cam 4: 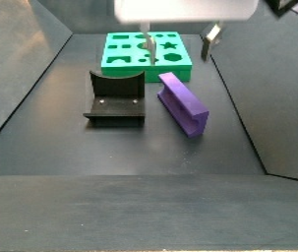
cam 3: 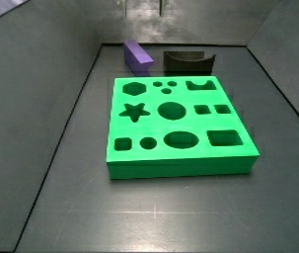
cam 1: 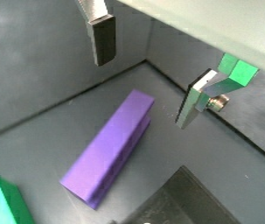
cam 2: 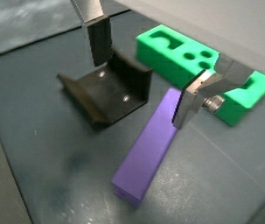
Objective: Pick up the arch object. Move up. Place the arch object on the fixture. Regrasp the arch object. Rotate the arch object. Move to above the board. Insert the arch object.
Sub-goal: Pick up the arch object.
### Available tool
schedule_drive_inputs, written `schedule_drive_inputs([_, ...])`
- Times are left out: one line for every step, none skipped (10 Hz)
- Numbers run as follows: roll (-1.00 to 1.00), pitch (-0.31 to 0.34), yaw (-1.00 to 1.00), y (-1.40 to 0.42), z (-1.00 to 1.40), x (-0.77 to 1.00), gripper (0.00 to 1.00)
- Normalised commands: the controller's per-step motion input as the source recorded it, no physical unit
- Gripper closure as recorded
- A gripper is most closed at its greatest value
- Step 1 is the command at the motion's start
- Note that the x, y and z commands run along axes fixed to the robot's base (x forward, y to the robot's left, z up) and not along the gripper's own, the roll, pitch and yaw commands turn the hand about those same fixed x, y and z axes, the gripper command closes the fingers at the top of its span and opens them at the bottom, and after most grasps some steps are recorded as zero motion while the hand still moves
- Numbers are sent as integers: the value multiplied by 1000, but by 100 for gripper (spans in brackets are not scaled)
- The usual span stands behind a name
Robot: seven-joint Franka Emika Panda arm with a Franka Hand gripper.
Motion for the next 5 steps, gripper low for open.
schedule_drive_inputs([0, 0, 611, 0, -794, 354, 0])
schedule_drive_inputs([3, 0, 529, -60, -829, 394, 0])
schedule_drive_inputs([99, 0, 474, -217, -851, 374, 0])
schedule_drive_inputs([233, 0, 443, -377, -831, 157, 0])
schedule_drive_inputs([286, 0, 166, -337, -749, -366, 0])
